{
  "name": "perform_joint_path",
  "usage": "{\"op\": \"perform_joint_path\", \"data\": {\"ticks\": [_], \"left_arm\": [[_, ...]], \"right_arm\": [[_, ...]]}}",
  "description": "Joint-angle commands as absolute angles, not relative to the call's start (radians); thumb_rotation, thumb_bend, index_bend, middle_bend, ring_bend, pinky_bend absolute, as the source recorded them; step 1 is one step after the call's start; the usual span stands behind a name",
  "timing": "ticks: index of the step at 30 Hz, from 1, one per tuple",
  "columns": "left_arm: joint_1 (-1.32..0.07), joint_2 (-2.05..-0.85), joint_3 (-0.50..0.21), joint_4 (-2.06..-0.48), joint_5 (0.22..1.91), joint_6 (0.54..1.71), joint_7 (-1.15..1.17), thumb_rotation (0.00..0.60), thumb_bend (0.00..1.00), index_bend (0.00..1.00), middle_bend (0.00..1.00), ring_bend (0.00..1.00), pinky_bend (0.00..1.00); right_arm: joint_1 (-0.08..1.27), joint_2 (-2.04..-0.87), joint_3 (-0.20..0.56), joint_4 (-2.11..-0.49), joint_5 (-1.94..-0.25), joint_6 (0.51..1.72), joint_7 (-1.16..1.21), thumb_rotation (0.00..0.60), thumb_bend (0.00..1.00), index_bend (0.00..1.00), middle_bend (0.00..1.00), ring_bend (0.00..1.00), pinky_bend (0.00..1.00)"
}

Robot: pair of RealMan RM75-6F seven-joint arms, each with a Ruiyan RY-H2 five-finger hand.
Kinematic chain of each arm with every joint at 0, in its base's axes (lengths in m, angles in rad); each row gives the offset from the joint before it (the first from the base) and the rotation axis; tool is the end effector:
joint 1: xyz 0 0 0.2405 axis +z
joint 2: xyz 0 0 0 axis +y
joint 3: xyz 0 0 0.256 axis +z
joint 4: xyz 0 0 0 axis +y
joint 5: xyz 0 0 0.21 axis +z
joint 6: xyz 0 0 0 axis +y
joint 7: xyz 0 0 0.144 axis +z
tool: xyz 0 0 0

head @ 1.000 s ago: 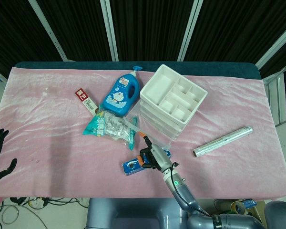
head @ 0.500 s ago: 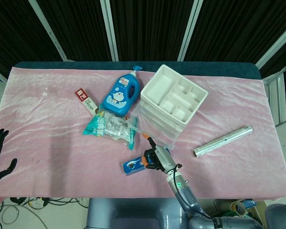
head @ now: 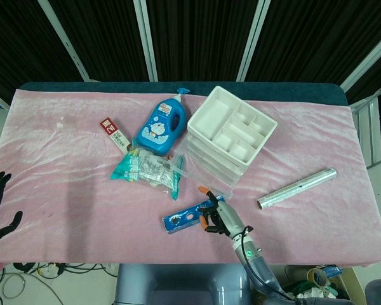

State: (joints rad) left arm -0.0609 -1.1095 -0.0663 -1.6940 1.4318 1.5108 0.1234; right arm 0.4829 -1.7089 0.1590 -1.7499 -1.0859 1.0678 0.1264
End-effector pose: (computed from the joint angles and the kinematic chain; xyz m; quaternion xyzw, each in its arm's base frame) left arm -0.3060 0.1755 0.1637 -0.5730 -0.3842 -0.3660 0.6246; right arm -0.1273 -0.2422 -0.0575 0.4942 -0.6959 0.4745 0.2153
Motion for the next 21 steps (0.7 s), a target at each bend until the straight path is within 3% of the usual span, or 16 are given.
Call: {"op": "perform_joint_path", "data": {"ticks": [1, 17, 19, 21], "left_arm": [[-0.061, -1.11, -0.066, -1.694, 1.432, 1.511, 0.124, 0.6, 0.34, 0.08, 0.05, 0.04, 0.1], [-0.059, -1.113, -0.067, -1.696, 1.433, 1.517, 0.13, 0.6, 0.34, 0.08, 0.05, 0.04, 0.11], [-0.059, -1.113, -0.067, -1.697, 1.434, 1.518, 0.13, 0.6, 0.34, 0.08, 0.05, 0.04, 0.11], [-0.059, -1.114, -0.068, -1.696, 1.436, 1.52, 0.133, 0.6, 0.34, 0.08, 0.05, 0.04, 0.11]], "right_arm": [[0.457, -1.655, 0.137, -1.777, -1.1, 1.072, 0.136, 0.6, 0.48, 0.0, 0.75, 0.89, 0.8], [0.341, -1.329, 0.06, -1.822, -1.118, 1.032, 0.29, 0.6, 0.48, 0.02, 0.7, 0.84, 0.79], [0.324, -1.215, 0.048, -1.789, -1.152, 1.056, 0.259, 0.6, 0.4, 0.02, 0.6, 0.78, 0.73], [0.313, -1.173, 0.033, -1.766, -1.201, 1.087, 0.216, 0.6, 0.28, 0.01, 0.43, 0.68, 0.6]]}}
